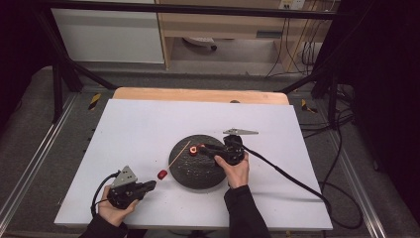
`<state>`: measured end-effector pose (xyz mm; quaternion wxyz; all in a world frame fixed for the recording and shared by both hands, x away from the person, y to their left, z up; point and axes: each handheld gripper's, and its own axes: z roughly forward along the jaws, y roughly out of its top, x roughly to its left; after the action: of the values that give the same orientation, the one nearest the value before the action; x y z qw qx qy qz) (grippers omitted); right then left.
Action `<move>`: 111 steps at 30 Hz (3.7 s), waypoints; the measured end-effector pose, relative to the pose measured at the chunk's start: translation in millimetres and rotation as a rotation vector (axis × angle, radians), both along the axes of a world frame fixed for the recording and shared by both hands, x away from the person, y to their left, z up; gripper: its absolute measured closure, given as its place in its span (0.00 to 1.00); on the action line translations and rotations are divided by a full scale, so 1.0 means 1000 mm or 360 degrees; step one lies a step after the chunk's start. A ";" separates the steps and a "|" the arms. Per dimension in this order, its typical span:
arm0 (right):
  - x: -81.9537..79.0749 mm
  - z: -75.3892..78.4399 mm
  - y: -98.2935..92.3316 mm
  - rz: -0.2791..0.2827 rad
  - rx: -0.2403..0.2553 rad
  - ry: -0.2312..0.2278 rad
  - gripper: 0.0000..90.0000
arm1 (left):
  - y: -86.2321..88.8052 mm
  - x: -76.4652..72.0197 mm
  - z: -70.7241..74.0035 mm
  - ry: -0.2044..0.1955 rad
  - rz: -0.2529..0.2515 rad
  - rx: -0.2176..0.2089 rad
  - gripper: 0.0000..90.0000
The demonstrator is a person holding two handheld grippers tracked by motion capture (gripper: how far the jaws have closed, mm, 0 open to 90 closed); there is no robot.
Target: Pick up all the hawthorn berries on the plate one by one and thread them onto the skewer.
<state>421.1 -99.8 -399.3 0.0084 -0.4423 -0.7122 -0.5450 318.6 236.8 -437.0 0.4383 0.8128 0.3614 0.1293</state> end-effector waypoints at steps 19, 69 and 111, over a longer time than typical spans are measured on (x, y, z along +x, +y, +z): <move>-0.014 -0.018 0.001 -0.0254 0.0427 -0.0075 0.70 | -0.003 -0.004 0.001 -0.0032 0.0027 -0.0053 0.98; -0.004 -0.013 0.002 -0.0510 0.0930 -0.0103 0.70 | -0.041 -0.012 0.001 -0.0098 0.0023 -0.0226 0.98; -0.006 -0.017 0.005 -0.0508 0.1004 -0.0091 0.70 | -0.064 -0.012 0.004 -0.0099 0.0159 -0.0361 0.98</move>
<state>414.7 -95.2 -415.9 0.0393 -0.5082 -0.4305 -0.7449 306.5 172.5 -433.5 0.5314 0.7345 0.4000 0.1346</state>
